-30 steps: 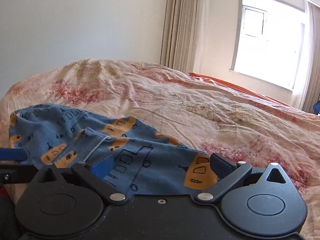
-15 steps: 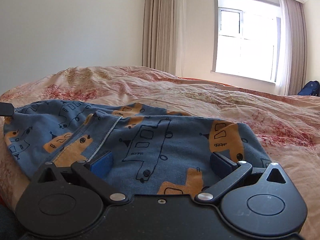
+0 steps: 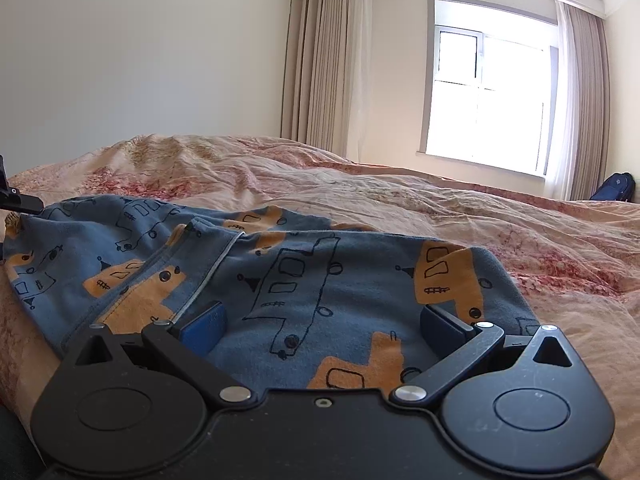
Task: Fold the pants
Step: 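Grasp the waistband with the left gripper, fold it over the pants, release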
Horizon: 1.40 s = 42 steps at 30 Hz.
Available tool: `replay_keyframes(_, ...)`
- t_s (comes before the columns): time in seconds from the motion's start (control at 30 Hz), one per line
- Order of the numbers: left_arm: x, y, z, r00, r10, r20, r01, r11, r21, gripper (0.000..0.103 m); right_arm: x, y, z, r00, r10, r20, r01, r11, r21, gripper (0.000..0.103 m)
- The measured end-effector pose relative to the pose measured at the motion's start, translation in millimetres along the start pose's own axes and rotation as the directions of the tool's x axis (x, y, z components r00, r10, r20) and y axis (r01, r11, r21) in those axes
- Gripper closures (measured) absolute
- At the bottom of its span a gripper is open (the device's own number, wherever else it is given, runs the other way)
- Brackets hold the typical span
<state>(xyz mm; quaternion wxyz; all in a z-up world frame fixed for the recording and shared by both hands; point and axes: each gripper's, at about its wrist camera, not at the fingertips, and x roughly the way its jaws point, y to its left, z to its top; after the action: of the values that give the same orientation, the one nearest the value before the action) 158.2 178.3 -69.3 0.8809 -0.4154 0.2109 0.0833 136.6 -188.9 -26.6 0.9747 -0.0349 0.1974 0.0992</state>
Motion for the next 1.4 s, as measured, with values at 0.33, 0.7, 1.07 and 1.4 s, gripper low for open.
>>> replay_keyframes(0.33,-31,-82,0,0.994,-0.033,0.108,0.002,0.962,0.272,0.085,-60,8,-6,0.96,-0.239,0.149,0.249,0.967,-0.05,0.0)
replay_keyframes(0.7,-54,-212,-64,0.959,-0.282,0.018,0.207,0.744,0.635,0.086,-119,-25,-23,0.936,-0.306,0.177,0.302,0.952,0.05,0.0)
replay_keyframes(1.07,-31,-268,-186,0.928,-0.268,-0.259,0.362,0.489,0.793,0.086,-131,-63,-53,0.905,-0.413,0.102,0.406,0.91,0.081,0.0)
replay_keyframes(1.4,-1,-260,-227,0.929,-0.172,-0.326,0.369,0.426,0.826,0.078,-131,-82,-75,0.891,-0.453,0.029,0.45,0.89,0.075,0.0)
